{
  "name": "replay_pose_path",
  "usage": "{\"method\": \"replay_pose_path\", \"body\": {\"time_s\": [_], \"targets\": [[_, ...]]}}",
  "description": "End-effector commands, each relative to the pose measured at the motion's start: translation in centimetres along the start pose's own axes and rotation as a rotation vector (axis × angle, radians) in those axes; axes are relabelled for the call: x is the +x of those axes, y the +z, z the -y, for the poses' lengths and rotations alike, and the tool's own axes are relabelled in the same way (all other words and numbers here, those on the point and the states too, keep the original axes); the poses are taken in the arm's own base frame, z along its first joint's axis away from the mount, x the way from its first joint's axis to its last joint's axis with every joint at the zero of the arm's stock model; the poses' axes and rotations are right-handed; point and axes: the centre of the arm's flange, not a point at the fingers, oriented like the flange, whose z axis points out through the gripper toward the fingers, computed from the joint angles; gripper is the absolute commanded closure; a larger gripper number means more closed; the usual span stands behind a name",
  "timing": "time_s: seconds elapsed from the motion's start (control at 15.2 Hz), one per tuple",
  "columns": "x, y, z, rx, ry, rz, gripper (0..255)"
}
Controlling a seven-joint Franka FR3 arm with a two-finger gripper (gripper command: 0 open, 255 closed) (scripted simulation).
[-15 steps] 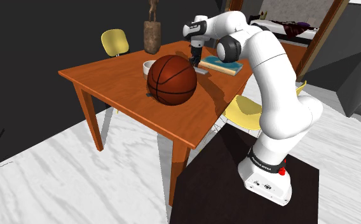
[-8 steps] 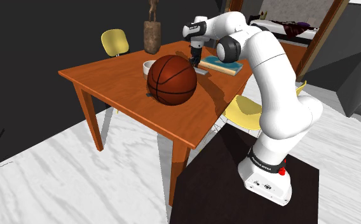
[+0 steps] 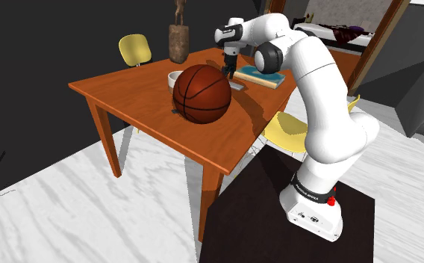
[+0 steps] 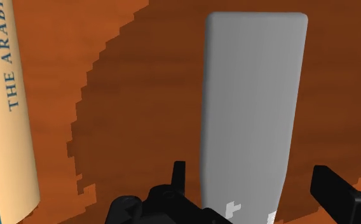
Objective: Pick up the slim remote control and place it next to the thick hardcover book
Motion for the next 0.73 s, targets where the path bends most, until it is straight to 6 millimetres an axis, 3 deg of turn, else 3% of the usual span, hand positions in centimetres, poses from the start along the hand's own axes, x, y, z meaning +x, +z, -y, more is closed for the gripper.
{"method": "replay_pose_path", "body": {"time_s": [0.0, 0.13, 0.66], "targets": [[0.0, -2.1, 0.0, 0.000, 0.000, 0.000, 0], [0.0, -4.4, 0.0, 0.000, 0.000, 0.000, 0], [0.0, -4.4, 0.0, 0.000, 0.000, 0.000, 0]]}}
